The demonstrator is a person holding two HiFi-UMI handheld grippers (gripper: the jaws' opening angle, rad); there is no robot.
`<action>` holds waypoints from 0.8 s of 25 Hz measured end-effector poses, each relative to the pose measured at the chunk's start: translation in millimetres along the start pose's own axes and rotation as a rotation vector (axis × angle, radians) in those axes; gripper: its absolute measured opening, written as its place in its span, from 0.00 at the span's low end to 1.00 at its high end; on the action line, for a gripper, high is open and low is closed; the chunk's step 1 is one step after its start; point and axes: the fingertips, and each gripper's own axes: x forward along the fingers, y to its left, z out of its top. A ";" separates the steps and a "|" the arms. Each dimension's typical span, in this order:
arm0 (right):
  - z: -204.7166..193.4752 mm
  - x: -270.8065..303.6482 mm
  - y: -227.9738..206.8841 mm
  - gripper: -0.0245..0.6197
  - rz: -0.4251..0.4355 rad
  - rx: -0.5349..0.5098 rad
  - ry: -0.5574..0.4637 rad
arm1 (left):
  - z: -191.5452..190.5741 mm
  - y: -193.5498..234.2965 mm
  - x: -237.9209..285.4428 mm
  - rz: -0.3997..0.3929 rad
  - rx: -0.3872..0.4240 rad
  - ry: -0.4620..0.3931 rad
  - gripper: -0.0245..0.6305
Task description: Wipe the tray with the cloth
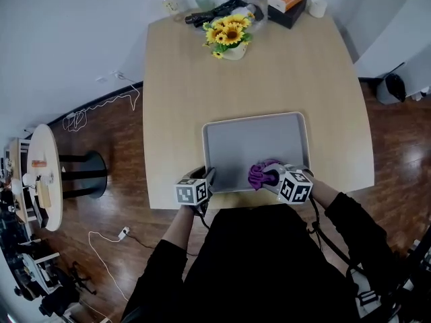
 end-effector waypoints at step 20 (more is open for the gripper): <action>-15.8 -34.5 -185.2 0.17 -0.232 0.131 0.027 | 0.9 3.2 -1.3 0.010 -0.027 -0.021 0.22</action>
